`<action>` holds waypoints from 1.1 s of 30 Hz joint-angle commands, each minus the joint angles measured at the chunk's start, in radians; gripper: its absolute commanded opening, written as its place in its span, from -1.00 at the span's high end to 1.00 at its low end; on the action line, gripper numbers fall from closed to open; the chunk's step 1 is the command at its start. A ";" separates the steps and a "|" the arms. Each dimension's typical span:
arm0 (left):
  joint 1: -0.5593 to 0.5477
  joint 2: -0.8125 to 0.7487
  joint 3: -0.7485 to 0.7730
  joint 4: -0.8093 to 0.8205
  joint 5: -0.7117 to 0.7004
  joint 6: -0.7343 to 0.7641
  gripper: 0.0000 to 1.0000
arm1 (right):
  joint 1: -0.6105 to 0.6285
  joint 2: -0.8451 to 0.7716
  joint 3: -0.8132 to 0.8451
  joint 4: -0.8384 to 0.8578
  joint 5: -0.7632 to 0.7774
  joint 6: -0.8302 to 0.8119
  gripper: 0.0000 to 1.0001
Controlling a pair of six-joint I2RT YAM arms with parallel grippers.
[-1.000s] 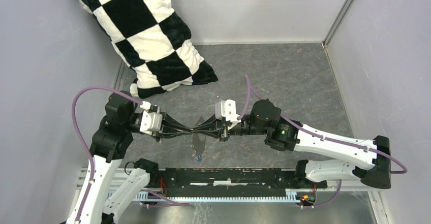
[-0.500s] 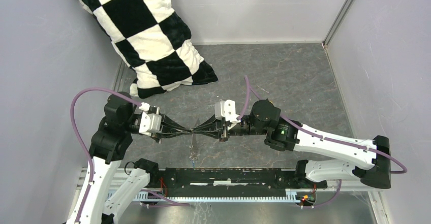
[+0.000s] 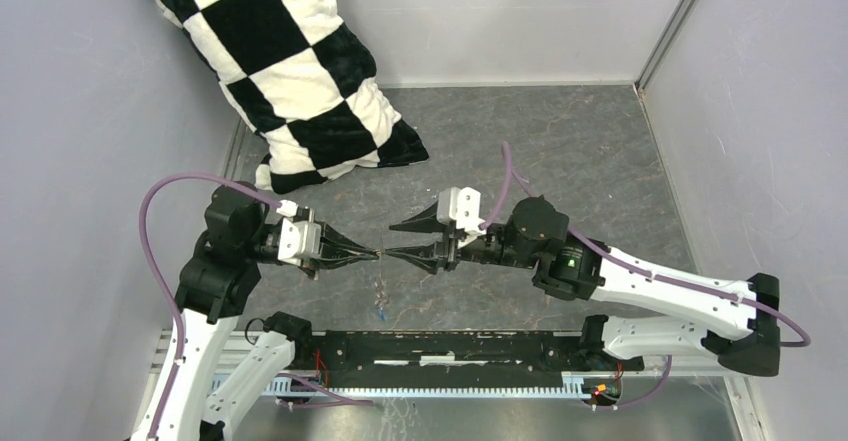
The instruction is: Put the keys on the keyring
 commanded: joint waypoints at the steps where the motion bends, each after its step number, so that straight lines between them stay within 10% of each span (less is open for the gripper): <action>1: -0.001 0.005 -0.004 0.006 -0.018 -0.001 0.96 | -0.004 -0.060 0.004 -0.039 0.085 -0.024 0.01; 10: -0.002 -0.018 -0.052 0.006 -0.053 0.091 0.96 | -0.128 -0.107 0.012 -0.297 0.539 0.047 -0.35; 17: -0.002 -0.034 -0.129 0.245 -0.055 -0.198 0.95 | -0.460 -0.089 -0.211 -0.399 0.559 0.197 -0.46; 33: -0.001 -0.038 -0.136 0.258 -0.083 -0.250 0.95 | -0.694 0.168 -0.518 -0.039 0.616 0.125 -0.29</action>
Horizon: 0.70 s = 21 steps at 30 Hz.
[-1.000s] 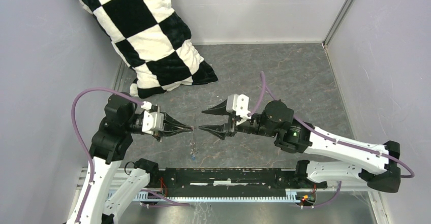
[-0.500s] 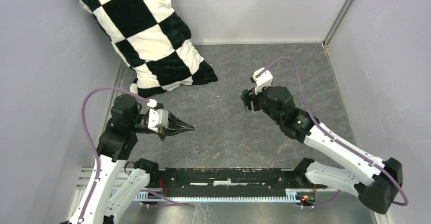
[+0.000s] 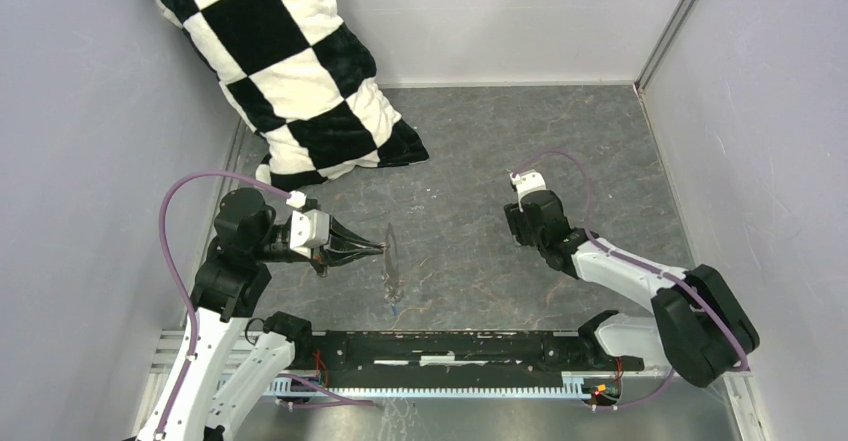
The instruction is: Put the keys on the keyring
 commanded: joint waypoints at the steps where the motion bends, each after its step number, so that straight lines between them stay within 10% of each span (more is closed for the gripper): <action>1: -0.002 0.001 0.011 0.048 -0.007 -0.058 0.96 | -0.008 0.059 0.011 0.199 0.049 -0.046 -0.26; 21: -0.002 -0.005 0.020 0.047 -0.001 -0.082 0.96 | -0.054 0.290 0.106 0.269 0.065 -0.136 0.33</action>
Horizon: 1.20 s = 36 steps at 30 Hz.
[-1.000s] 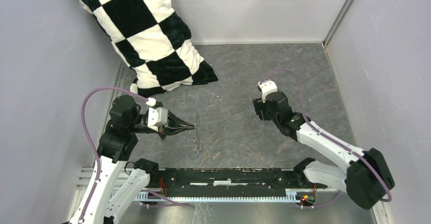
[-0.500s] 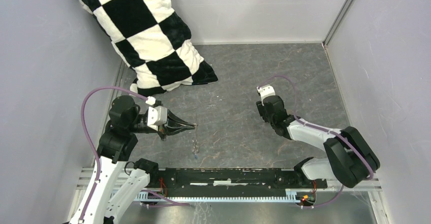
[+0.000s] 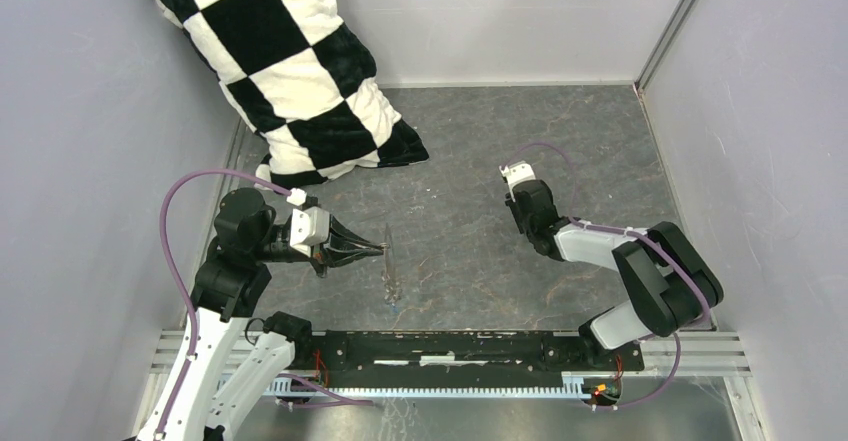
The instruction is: Put the keys on the keyring
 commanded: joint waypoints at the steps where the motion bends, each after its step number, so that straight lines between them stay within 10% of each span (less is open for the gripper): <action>1: -0.002 -0.005 0.019 0.047 -0.001 -0.043 0.95 | -0.010 0.026 0.048 0.045 0.012 -0.013 0.36; 23: -0.002 -0.007 0.036 0.047 0.014 -0.044 0.96 | -0.020 0.047 0.078 -0.031 -0.004 0.003 0.53; 36: -0.001 -0.002 0.042 0.047 0.015 -0.043 0.96 | -0.019 -0.087 0.029 -0.015 -0.145 -0.001 0.99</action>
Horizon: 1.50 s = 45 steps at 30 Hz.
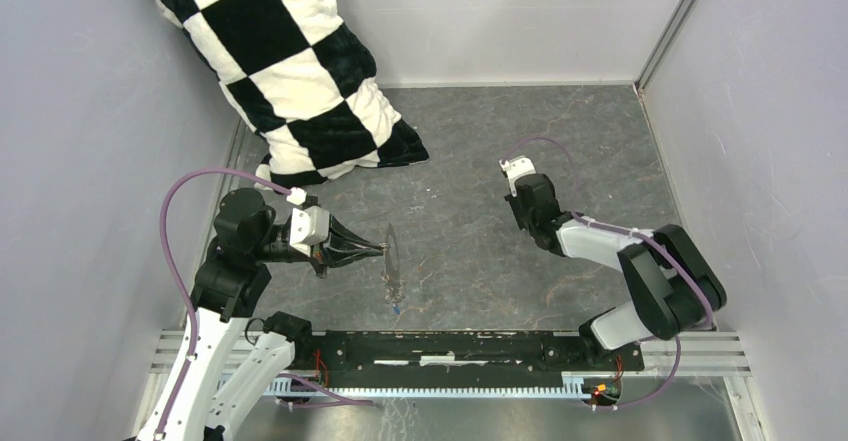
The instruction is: Put the keys on the keyring
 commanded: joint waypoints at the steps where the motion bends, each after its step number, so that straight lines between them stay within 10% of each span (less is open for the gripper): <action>1: -0.002 -0.002 0.040 0.048 0.015 -0.028 0.96 | -0.004 -0.130 -0.036 0.033 -0.149 0.010 0.99; 17: -0.002 0.012 0.048 0.048 0.017 -0.020 0.96 | 0.101 -0.341 -0.257 0.326 -1.069 0.302 0.99; 37: -0.002 0.007 0.038 0.049 0.018 -0.020 0.96 | 0.192 -0.194 -0.159 0.151 -0.683 0.121 0.92; 45: -0.002 0.011 0.041 0.048 0.019 -0.019 0.96 | 0.234 -0.176 -0.123 0.072 -0.620 0.072 0.58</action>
